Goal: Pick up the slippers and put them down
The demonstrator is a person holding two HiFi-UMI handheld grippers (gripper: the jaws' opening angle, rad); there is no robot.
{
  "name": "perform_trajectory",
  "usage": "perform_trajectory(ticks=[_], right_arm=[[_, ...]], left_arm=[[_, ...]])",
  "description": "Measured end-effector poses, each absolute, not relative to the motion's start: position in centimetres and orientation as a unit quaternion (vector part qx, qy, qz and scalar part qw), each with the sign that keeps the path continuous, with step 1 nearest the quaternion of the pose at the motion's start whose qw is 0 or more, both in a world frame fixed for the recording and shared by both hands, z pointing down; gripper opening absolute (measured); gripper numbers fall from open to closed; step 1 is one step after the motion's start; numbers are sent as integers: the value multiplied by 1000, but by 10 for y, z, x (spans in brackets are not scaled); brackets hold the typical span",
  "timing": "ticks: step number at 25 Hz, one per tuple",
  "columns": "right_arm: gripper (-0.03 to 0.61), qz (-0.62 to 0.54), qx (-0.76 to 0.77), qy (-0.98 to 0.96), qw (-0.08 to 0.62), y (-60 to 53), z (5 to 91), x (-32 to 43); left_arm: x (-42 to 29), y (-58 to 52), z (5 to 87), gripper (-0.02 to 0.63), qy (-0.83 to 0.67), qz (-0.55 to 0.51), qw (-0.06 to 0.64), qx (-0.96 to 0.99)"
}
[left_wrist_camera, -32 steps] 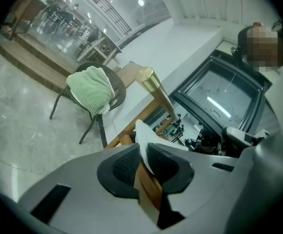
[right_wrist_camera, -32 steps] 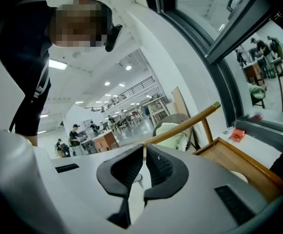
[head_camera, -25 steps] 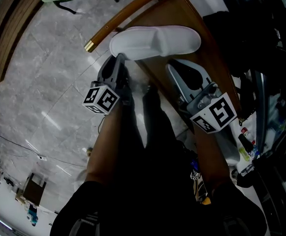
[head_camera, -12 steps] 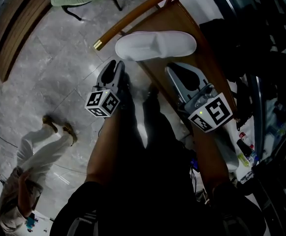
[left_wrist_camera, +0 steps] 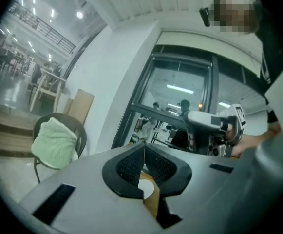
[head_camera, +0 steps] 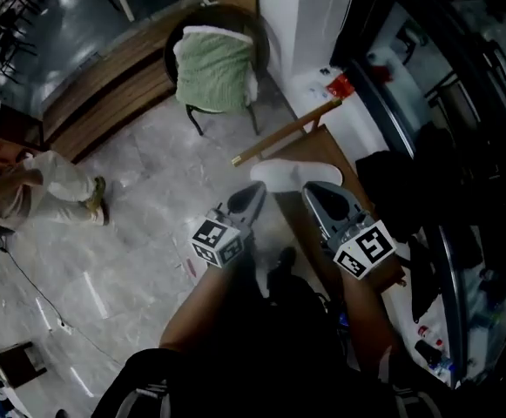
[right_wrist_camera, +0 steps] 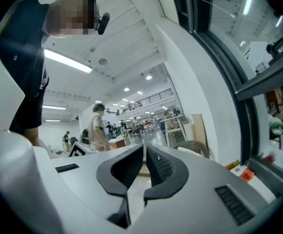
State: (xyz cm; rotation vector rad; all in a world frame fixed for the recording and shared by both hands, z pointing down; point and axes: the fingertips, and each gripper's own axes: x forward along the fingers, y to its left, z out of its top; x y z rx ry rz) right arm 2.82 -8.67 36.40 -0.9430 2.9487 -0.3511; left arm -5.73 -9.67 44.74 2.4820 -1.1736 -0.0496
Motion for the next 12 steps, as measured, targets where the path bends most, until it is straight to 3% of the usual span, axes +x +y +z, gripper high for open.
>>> perform_trajectory(ticks=[6,12], right_arm=[[32,-92,-251,964,16,-40,305,5],[31,-73,-246,966,30,-17,278,-11]], left_arm=[[-49,-47,340,14,-379,-21,156,912],[-63,-17,304,14,-354,-7,127,926]])
